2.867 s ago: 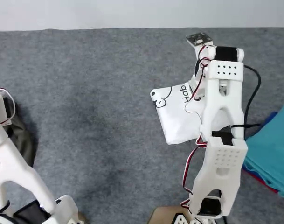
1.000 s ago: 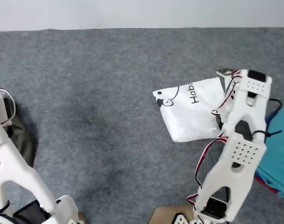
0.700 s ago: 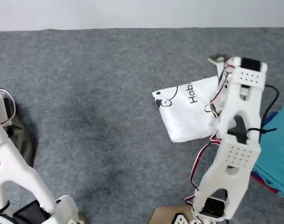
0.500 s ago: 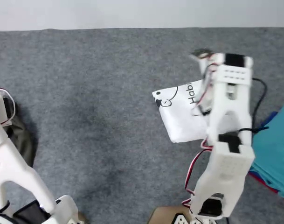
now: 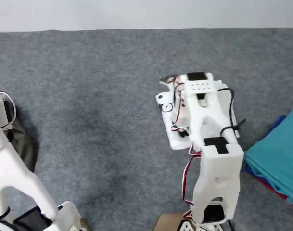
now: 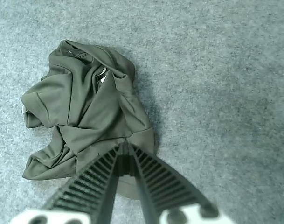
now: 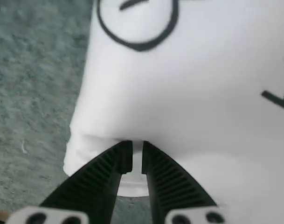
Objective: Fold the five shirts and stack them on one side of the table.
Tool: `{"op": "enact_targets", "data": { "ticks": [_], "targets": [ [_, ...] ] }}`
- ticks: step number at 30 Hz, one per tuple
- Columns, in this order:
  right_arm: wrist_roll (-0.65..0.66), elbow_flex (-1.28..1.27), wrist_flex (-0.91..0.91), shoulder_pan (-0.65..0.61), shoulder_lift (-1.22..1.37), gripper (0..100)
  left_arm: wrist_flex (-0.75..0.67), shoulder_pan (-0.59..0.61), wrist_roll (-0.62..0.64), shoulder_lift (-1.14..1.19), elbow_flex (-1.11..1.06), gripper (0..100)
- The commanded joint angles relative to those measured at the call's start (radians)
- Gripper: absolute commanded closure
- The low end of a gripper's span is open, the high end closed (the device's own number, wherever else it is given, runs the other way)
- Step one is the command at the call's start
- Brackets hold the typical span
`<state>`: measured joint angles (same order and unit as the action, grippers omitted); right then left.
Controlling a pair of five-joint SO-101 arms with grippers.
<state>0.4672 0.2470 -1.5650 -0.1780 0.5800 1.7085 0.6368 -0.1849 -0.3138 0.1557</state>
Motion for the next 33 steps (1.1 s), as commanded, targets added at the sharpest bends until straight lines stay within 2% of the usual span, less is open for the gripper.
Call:
{"op": "enact_targets", "data": {
  "ticks": [1,6,11,22,27,33],
  "targets": [
    [-0.008,0.012,0.001,-0.048,-0.031,95.3,0.006,-0.008,-0.009,-0.032,0.008,100],
    [-0.006,0.066,-0.048,-0.033,-0.140,95.3,0.006,-0.008,-0.014,-0.032,0.008,100],
    [0.002,0.068,-0.045,0.047,-0.202,95.3,0.006,-0.008,-0.037,-0.032,0.008,100],
    [0.130,0.066,0.107,0.302,-0.001,95.3,0.006,-0.006,-0.037,-0.032,0.010,100],
    [0.164,0.075,0.151,0.358,0.044,95.3,0.008,-0.006,-0.037,-0.032,0.010,100],
    [0.158,0.222,0.056,0.360,0.038,95.3,0.008,-0.006,-0.037,-0.032,0.010,100]
  ]
}}
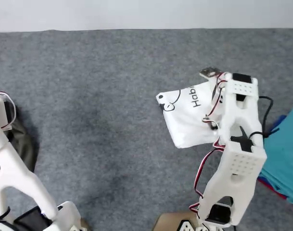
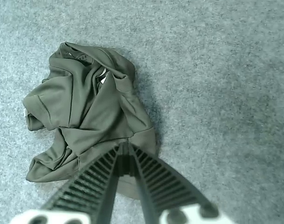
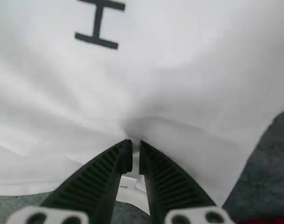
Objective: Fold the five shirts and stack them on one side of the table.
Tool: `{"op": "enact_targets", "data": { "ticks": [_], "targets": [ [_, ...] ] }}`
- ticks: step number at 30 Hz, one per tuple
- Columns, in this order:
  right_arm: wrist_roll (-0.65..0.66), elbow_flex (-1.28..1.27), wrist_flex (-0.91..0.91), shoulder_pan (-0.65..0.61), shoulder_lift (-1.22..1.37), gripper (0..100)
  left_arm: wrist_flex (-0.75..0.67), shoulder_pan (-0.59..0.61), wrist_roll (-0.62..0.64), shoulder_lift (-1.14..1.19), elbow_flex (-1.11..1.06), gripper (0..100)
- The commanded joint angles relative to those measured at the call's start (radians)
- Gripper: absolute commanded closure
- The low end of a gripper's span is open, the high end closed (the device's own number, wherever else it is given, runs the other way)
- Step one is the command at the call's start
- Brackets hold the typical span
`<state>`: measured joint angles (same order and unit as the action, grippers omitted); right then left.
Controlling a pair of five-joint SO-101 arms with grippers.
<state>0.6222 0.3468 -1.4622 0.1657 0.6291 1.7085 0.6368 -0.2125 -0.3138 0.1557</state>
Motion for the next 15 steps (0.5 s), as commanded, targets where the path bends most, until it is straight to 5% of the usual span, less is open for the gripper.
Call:
{"op": "enact_targets", "data": {
  "ticks": [1,9,15],
  "targets": [
    [0.003,0.160,-0.068,0.012,-0.013,95.3,0.008,-0.006,-0.008,-0.032,0.010,100],
    [0.002,0.354,-0.216,-0.054,-0.010,95.2,0.009,-0.006,-0.008,-0.032,0.010,100],
    [0.000,0.351,-0.065,-0.077,0.036,95.2,0.009,-0.008,-0.008,-0.032,0.010,100]
  ]
}}
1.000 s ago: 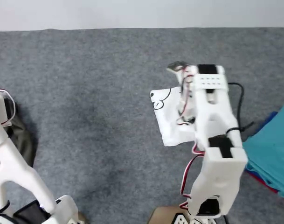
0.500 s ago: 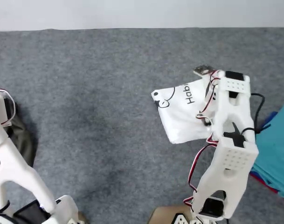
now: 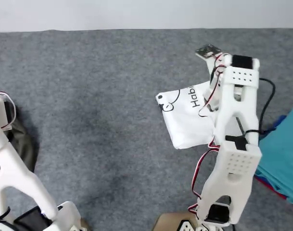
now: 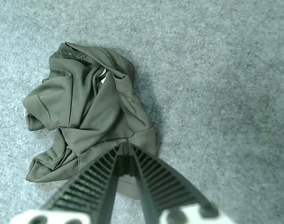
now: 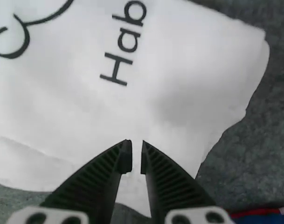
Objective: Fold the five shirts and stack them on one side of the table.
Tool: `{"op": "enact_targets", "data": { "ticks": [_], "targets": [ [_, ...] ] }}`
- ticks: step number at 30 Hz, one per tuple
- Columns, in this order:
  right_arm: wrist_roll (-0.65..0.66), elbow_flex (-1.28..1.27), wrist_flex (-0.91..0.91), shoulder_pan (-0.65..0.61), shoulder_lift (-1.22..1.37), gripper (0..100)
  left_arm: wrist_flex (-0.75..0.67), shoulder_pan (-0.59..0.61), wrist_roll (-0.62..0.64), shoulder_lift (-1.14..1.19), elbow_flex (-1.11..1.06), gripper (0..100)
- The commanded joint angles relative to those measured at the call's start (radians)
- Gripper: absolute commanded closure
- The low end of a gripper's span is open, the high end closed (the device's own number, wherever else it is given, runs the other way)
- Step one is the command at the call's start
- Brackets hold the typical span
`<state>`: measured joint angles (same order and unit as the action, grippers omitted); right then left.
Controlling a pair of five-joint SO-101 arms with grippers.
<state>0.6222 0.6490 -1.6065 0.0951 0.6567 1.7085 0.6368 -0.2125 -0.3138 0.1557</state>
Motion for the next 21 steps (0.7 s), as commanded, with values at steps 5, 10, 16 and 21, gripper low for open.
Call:
{"op": "enact_targets", "data": {
  "ticks": [5,10,16,21],
  "targets": [
    [0.000,0.052,0.259,-0.001,0.114,95.2,0.009,-0.008,-0.008,-0.032,0.010,100],
    [0.002,0.052,0.328,0.012,0.150,95.2,0.015,-0.008,-0.008,-0.032,0.012,100],
    [0.003,0.180,0.242,0.039,0.150,95.2,0.021,-0.008,-0.008,-0.032,0.012,100],
    [0.006,0.307,0.156,0.068,0.157,95.2,0.021,-0.008,-0.008,-0.032,0.012,100]
  ]
}}
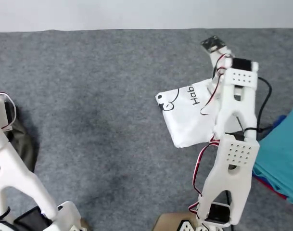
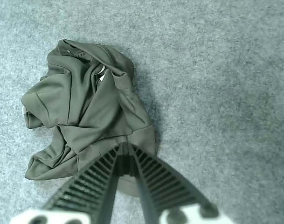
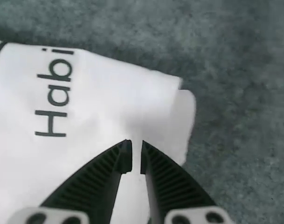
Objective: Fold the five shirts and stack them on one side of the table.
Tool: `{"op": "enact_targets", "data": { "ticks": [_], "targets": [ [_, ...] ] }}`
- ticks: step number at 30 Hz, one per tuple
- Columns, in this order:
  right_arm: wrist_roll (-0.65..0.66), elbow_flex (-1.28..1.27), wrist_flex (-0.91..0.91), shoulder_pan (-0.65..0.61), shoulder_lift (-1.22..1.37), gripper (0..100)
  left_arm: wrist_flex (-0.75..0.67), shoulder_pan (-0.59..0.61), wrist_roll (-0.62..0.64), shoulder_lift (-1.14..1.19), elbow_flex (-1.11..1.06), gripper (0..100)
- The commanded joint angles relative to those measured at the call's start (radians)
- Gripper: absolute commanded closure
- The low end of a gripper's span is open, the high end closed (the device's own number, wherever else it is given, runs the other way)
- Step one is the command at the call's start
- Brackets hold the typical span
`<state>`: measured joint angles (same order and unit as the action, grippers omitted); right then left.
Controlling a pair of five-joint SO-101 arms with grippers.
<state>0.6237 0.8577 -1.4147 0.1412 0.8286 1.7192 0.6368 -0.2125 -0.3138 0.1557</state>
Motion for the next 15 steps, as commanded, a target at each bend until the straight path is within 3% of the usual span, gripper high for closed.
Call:
{"op": "enact_targets", "data": {
  "ticks": [1,11,15],
  "targets": [
    [0.005,0.109,-0.048,0.024,-0.016,95.2,0.011,-0.008,-0.006,-0.032,0.012,100],
    [-0.011,0.190,-0.053,-0.058,0.024,93.8,0.011,-0.057,-0.003,-0.032,0.012,100],
    [-0.143,0.190,0.005,-0.064,0.051,82.5,0.011,-0.080,-0.003,-0.032,0.012,100]
  ]
}}
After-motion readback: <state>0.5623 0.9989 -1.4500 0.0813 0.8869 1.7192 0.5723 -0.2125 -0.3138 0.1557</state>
